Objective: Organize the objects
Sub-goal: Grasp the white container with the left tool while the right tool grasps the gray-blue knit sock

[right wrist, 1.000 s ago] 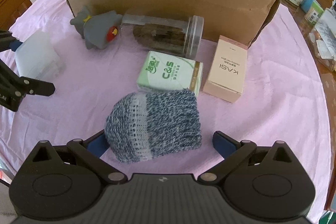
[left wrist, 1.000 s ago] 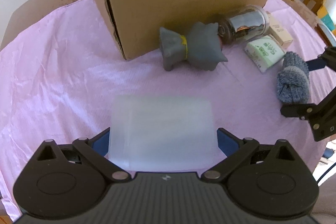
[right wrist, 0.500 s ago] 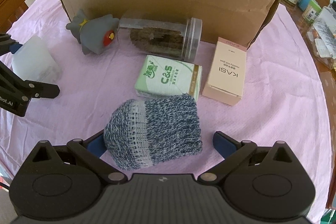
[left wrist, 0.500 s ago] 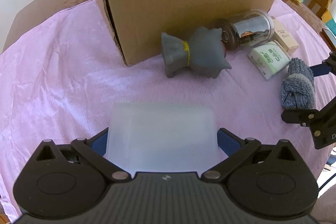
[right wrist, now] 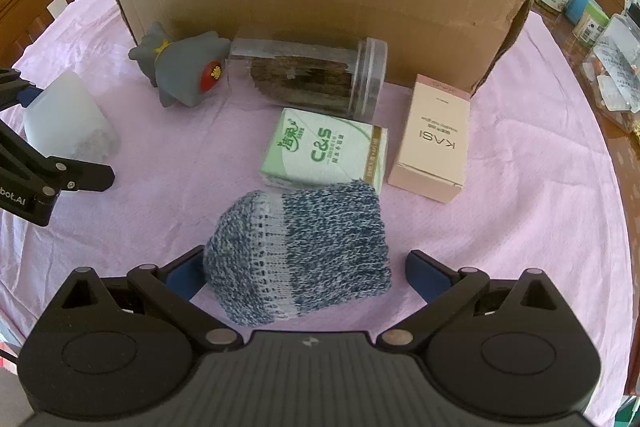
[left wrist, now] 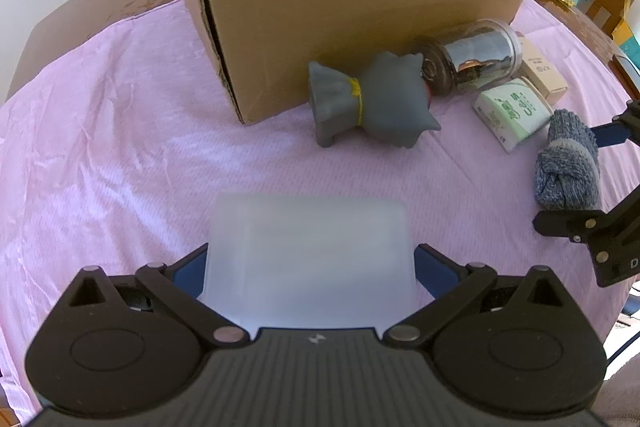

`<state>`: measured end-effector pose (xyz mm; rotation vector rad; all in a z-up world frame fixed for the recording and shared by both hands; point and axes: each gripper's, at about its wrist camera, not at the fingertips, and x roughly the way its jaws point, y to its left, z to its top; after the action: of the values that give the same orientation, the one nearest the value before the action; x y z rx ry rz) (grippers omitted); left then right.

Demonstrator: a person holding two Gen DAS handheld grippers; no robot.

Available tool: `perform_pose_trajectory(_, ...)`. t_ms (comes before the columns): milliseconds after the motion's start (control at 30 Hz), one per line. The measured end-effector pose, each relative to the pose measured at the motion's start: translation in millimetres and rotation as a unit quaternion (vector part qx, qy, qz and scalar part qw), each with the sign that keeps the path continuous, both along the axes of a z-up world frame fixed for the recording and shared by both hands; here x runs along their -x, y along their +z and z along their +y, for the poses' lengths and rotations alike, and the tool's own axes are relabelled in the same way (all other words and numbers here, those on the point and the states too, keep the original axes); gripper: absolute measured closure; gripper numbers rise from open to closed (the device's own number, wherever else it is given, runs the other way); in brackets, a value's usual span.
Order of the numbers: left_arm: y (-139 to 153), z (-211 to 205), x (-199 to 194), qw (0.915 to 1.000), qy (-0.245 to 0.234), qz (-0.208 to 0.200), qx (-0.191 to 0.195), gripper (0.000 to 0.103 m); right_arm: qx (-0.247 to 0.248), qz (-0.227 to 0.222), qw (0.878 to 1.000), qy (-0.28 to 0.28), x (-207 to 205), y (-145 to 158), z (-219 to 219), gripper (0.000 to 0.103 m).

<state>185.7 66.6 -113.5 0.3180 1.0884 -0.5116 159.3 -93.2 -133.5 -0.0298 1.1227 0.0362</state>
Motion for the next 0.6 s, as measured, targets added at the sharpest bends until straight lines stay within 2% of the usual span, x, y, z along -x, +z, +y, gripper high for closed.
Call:
perform_pose_trajectory(67, 0.9, -0.3, -1.7, 1.0, -0.004, -0.001, 0.0, 0.006, -0.001, -0.003, 1.0, 0.005, -0.9, 1.0, 2.0, 0.004)
perform_pose_trajectory(233, 3.7, -2.0, -9.5, 0.9998, -0.014, -0.01, -0.004, 0.019, 0.0, -0.006, 1.0, 0.012, -5.4, 5.6, 4.7, 0.017)
perform_pose_trajectory(600, 9.9, 2.0, -13.5, 0.9999, -0.009, 0.013, 0.001, 0.02, -0.008, 0.001, 1.0, 0.023, -9.2, 11.3, 1.2, 0.023)
